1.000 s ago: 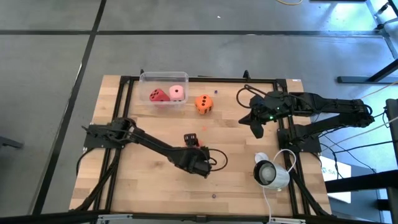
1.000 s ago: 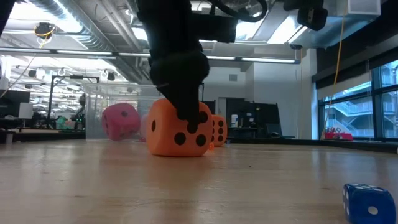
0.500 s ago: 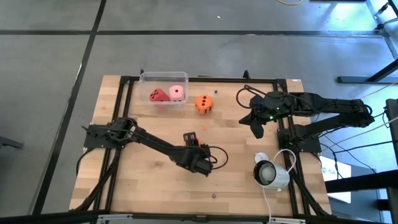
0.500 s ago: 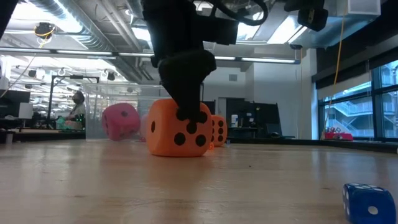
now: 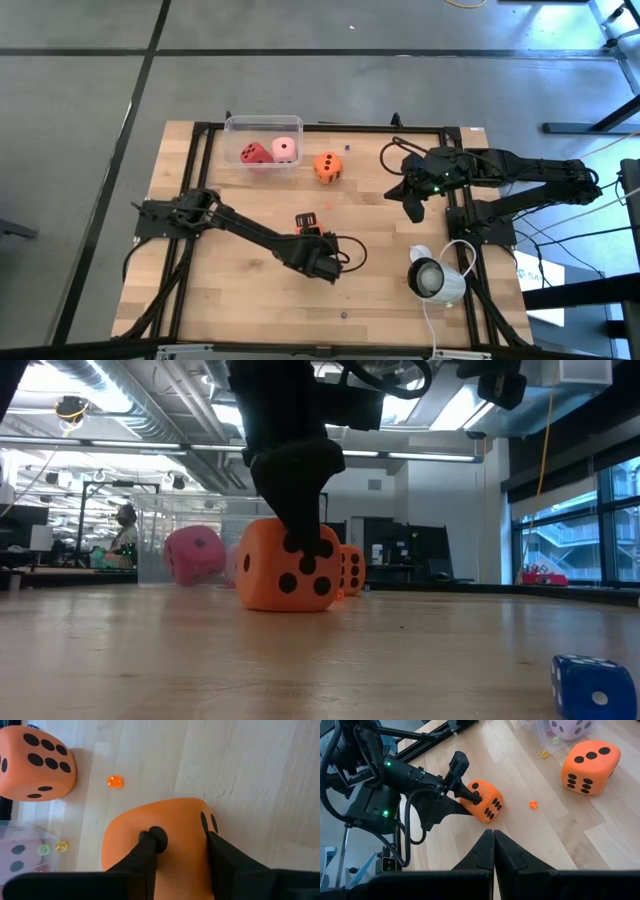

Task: Pick & Place Dice
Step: Put the bottom large orange die into the transparent bin

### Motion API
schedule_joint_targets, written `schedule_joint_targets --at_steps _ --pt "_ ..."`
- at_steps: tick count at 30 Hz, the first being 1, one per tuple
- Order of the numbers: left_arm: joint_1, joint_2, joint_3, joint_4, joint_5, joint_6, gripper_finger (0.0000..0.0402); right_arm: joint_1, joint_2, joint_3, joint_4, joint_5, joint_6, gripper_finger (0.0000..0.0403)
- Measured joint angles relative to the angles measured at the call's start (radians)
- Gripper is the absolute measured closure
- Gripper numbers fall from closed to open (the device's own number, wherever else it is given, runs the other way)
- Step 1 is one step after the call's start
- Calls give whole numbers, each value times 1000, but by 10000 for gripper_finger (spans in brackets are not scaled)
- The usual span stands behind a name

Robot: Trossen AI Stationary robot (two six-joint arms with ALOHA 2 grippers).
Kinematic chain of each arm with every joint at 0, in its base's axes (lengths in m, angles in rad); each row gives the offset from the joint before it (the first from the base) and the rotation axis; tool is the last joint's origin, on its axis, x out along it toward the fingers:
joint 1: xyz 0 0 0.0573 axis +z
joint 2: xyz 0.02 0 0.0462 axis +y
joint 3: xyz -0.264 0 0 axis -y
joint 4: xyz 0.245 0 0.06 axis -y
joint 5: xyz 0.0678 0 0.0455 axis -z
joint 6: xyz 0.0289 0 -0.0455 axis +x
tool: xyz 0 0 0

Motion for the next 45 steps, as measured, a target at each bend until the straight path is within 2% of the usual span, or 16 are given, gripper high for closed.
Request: schedule_joint_targets --at_steps 12,27,31,38,45 --pt "46 -107 -8 12 87 5 304 0 0 0 0 0 -26 403" --pt "146 -377 -11 -6 160 -2 340 0 0 0 -1 0 -45 403" --pt "168 -444 -12 -22 138 8 351 0 0 0 -7 0 -53 403" --pt "254 -602 -10 -100 2 3 357 0 0 0 -7 0 -53 403" --pt "419 -742 -9 -107 -119 64 360 0 -1 0 -6 0 -52 403"
